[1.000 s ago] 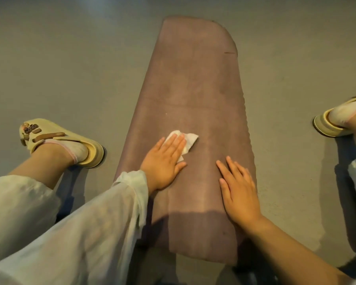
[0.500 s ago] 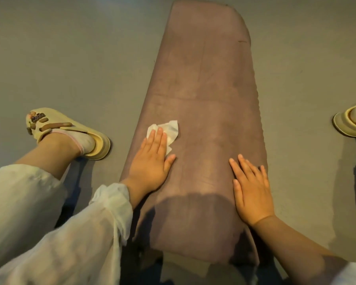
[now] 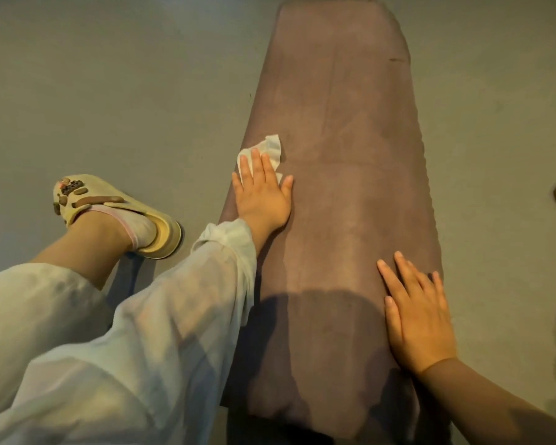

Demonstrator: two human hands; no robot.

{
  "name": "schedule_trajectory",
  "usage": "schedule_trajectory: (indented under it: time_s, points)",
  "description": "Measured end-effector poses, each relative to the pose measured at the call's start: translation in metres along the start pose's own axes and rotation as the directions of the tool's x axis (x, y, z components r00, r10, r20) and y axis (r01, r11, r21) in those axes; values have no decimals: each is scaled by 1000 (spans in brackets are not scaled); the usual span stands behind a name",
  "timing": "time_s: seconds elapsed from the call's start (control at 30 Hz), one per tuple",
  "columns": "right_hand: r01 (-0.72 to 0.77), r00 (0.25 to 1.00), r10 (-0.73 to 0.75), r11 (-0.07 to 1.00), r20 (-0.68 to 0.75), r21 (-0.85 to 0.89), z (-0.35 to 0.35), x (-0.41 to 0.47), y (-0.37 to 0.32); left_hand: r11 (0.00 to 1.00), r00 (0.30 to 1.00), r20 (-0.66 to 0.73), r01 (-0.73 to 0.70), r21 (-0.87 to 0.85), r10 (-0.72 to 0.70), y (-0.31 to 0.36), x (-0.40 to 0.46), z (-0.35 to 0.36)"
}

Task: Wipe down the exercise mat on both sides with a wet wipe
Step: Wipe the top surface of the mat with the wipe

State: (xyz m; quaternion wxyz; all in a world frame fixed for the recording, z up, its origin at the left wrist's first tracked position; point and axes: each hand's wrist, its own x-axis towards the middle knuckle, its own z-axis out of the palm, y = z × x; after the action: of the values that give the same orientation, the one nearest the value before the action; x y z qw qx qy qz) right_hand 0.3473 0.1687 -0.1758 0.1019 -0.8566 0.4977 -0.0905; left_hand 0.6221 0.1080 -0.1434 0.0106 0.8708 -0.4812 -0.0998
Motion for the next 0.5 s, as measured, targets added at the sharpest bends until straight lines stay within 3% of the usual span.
schedule_trajectory:
  time_s: [0.23, 0.43, 0.5]
  points:
    - [35, 999, -34, 998, -26, 45, 0, 2, 3, 969, 998, -9, 54, -242, -58, 7, 82, -17]
    - [42, 999, -41, 997, -19, 69, -3, 4, 2, 817, 974, -194, -14, -576, -120, 4, 120, -32]
    - [54, 998, -52, 997, -31, 53, -3, 4, 1, 815, 965, -238, -48, -577, -112, 1, 111, -30]
